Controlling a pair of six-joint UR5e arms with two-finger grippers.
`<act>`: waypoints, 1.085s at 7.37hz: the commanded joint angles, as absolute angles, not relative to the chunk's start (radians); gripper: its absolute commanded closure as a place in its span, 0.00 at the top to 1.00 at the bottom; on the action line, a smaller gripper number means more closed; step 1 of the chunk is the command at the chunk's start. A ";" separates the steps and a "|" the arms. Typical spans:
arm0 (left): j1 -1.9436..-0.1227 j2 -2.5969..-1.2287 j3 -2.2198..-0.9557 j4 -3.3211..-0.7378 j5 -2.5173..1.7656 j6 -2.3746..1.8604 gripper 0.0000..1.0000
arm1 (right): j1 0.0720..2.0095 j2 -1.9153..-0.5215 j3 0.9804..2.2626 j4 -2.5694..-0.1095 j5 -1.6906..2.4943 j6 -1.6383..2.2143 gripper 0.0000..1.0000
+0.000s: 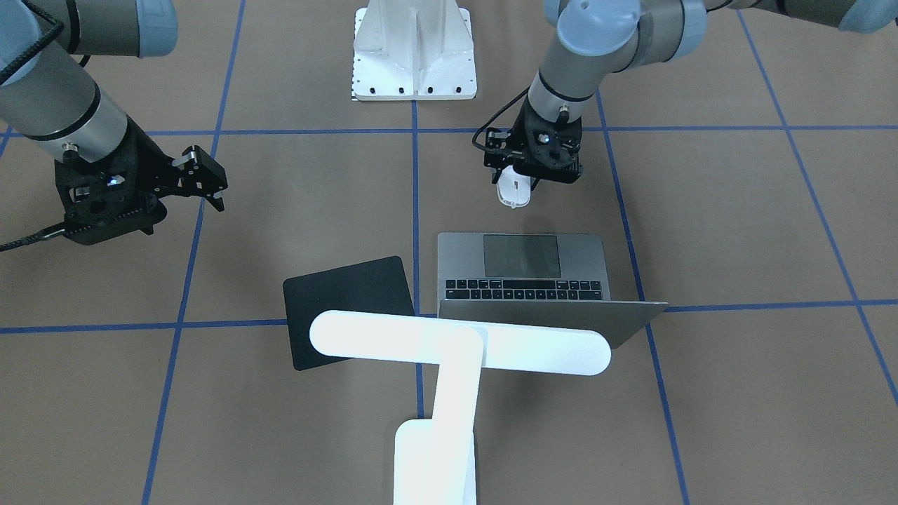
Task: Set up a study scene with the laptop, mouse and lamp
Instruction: 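Carry the white mouse with the left gripper over the mouse pad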
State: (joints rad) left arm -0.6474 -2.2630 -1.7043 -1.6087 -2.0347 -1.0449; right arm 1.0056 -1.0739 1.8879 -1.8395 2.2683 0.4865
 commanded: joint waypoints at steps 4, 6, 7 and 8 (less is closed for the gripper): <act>-0.667 -2.587 -1.265 -1.730 -2.034 -1.055 0.62 | 1.054 -1.163 1.925 -1.838 2.273 0.477 1.00; -0.666 -2.629 -1.191 -1.764 -2.034 -1.057 0.62 | 1.063 -1.170 1.928 -1.839 2.273 0.476 1.00; -0.666 -2.664 -1.133 -1.793 -2.033 -1.083 0.62 | 1.071 -1.175 1.928 -1.839 2.275 0.476 1.00; -0.663 -2.674 -1.071 -1.883 -2.029 -1.118 0.62 | 1.081 -1.180 1.931 -1.841 2.281 0.476 1.00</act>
